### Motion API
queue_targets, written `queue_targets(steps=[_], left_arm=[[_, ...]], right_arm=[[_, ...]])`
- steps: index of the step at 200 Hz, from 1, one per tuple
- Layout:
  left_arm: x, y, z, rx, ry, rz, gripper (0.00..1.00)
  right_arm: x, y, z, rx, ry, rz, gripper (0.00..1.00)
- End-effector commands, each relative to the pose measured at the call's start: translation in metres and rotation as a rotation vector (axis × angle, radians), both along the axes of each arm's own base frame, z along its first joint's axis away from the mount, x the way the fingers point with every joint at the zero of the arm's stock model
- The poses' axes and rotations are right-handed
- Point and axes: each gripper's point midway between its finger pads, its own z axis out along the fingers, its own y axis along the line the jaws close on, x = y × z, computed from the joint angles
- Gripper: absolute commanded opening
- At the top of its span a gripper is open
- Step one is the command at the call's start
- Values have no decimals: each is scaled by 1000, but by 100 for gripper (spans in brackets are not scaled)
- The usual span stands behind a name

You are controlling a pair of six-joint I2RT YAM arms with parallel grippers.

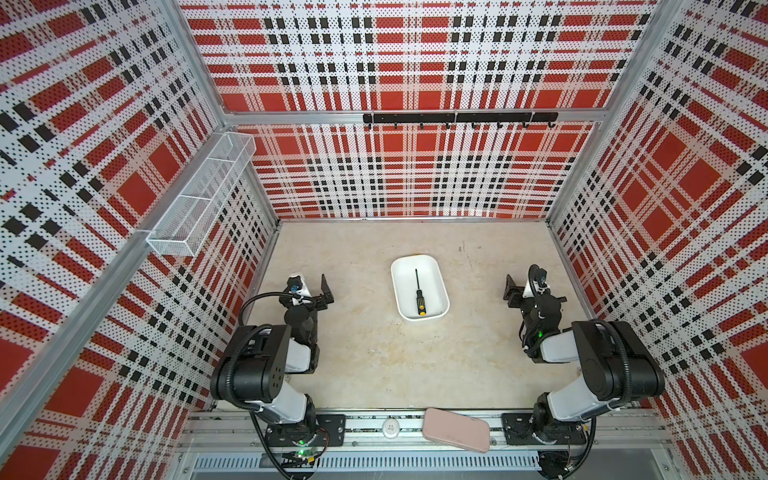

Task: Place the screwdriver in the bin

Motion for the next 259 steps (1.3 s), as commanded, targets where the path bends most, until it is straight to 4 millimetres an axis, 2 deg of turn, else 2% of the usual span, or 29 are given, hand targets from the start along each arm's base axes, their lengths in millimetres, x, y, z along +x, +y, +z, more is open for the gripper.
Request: queue_targets(steps=[1, 39, 61, 259], left_arm=[[3, 2, 8, 3, -30, 13, 98], [3, 1, 9, 3, -32, 13, 98], [3, 1, 9, 3, -32, 13, 98], [3, 1, 9, 4, -31, 12, 98]], right_arm=[[2, 3, -2, -24, 8, 15, 80], [2, 4, -1, -24, 7, 17, 88], [2, 4, -1, -25, 6, 17, 100], [2, 4, -2, -26, 8, 16, 100]])
